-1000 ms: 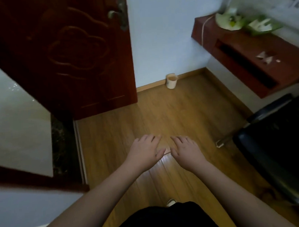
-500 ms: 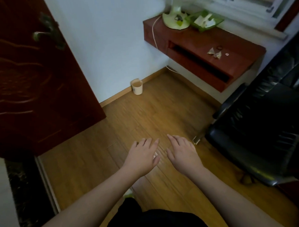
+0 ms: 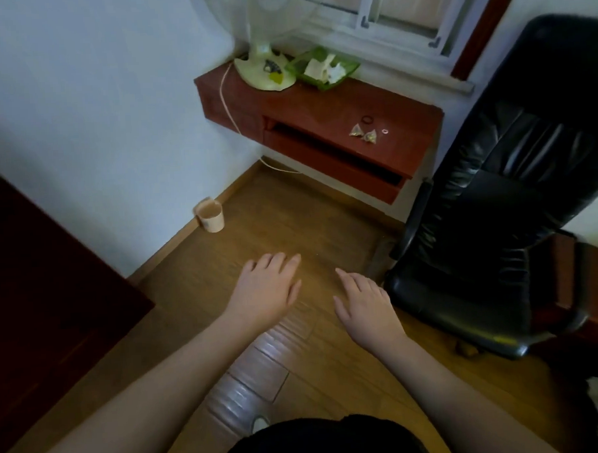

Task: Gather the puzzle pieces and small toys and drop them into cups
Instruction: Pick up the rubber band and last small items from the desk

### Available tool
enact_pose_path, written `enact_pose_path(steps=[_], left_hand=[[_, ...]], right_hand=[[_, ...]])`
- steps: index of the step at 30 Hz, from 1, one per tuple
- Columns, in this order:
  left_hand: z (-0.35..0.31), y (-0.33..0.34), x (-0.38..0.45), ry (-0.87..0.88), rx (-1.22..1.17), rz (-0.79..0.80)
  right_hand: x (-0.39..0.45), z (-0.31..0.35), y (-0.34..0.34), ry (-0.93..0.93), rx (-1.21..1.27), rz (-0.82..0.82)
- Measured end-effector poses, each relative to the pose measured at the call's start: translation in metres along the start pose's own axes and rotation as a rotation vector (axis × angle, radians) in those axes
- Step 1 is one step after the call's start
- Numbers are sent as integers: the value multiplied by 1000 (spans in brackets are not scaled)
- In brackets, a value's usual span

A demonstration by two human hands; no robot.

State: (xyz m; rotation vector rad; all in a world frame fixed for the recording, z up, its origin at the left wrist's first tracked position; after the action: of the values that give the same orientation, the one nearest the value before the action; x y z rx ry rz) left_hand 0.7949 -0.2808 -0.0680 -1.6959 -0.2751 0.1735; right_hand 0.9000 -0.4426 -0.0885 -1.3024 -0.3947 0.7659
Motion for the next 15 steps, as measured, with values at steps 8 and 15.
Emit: enact_pose_path(steps=[8,15], left_hand=[[14,5,100,80,-51,23],[17,20,200,79,-54,86]], right_hand=[[73,-27,-17,116,22,-32],[169,-76,-27,146,88,-14]])
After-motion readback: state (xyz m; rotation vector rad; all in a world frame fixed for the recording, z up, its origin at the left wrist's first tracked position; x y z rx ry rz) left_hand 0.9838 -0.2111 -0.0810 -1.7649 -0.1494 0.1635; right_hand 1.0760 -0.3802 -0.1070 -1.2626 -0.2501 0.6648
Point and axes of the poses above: each hand's wrist, its own x-axis towards the middle knuckle, its own y-axis out of the palm, z = x × y, the point moved 3 cm from there along x, towards the middle knuckle, and after that the axes turned 3 degrees about y, right-handed, at the moved point
